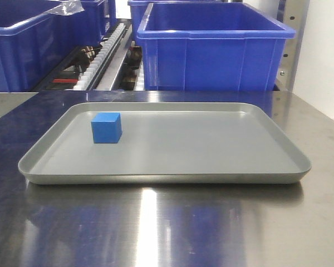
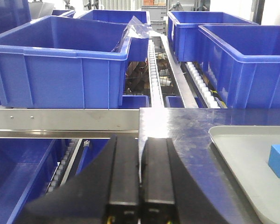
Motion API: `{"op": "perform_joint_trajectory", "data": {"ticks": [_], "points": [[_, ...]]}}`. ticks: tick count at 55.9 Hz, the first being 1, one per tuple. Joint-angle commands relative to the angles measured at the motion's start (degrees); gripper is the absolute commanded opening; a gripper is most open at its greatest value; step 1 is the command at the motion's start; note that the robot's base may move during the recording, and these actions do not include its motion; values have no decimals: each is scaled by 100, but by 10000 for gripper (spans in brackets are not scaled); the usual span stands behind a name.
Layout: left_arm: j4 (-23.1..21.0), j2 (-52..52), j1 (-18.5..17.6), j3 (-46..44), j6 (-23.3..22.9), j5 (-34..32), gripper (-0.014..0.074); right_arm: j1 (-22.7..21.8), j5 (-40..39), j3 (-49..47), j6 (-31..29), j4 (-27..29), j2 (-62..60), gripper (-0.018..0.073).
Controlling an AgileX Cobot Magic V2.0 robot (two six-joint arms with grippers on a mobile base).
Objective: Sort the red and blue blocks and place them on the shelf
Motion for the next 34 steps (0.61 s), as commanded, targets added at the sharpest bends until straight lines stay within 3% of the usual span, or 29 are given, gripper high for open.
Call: {"op": "perform_joint_trajectory", "data": {"ticks": [1,13,20,26,34], "points": [[-9,-86,11,112,-45,-505,80,-13,-499,-167,2,-62,51,374],[-194,1037,11,-864,-62,-423,80,-13,-499,-167,2,-62,51,374],[-50,2093,-94,-1729,-676,149,80,-13,-492,-167,2,-62,51,374],[161,3270,-449,-2328,-1158,272,80,-13,-487,-167,2,-62,51,374],[166,4714,-1437,-3073,-1327,306,80,-13,-487,-167,2,-62,51,374]]}}
